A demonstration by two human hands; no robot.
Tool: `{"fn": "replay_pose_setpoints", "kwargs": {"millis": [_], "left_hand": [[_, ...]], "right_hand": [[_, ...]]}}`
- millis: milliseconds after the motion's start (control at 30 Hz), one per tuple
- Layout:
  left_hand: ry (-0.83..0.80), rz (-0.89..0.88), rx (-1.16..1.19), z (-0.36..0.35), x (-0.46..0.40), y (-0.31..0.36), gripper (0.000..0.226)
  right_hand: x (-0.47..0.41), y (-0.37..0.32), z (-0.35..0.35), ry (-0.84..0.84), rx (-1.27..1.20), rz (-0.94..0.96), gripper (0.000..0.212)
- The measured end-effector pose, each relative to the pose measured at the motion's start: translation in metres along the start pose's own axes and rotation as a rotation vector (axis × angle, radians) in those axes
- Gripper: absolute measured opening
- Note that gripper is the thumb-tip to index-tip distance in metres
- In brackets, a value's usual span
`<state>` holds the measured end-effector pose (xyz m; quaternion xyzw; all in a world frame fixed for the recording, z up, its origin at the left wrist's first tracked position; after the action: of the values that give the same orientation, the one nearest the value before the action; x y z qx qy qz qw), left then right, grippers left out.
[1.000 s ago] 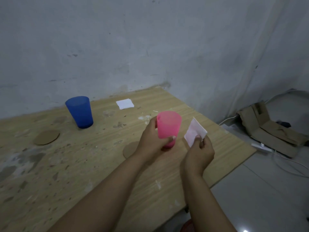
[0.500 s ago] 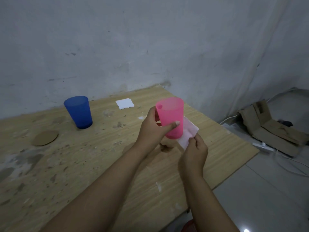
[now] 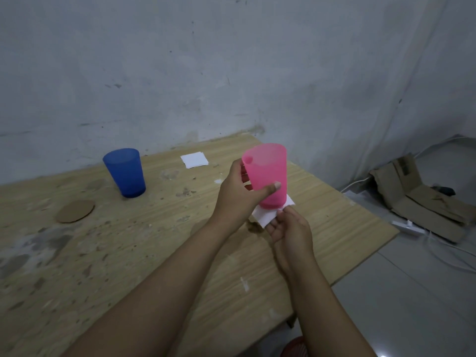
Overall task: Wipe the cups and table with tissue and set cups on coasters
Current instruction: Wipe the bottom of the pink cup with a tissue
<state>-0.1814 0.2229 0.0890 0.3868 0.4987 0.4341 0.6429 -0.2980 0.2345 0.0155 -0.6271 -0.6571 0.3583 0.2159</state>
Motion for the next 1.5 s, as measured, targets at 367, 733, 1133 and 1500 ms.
{"fn": "replay_pose_setpoints", "kwargs": {"millis": [367, 733, 1133, 1500], "left_hand": [[-0.020, 0.013, -0.079, 0.019, -0.004, 0.002, 0.080], [-0.083, -0.009, -0.068, 0.003, 0.006, 0.004, 0.084], [-0.052, 0.009, -0.012, 0.010, 0.007, 0.001, 0.080], [-0.056, 0.010, -0.057, 0.021, -0.006, -0.007, 0.081]], "right_hand": [[0.002, -0.008, -0.004, -0.020, -0.264, -0.026, 0.029], [0.004, -0.008, -0.008, -0.044, -0.353, -0.073, 0.034], [0.004, -0.006, -0.004, 0.048, -0.113, -0.054, 0.024], [0.002, -0.003, 0.019, 0.309, 0.088, 0.001, 0.019]]}}
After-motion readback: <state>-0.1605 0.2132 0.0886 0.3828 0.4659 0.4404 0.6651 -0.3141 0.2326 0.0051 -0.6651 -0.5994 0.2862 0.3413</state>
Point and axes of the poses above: each hand's wrist, its own x-axis away from the middle knuckle, its own z-axis out of the back of the hand, y = z × x, the point moved 4 cm from there along -x, towards the middle knuckle, and after that the axes turned 10 degrees about -y, right-handed, at the moved point
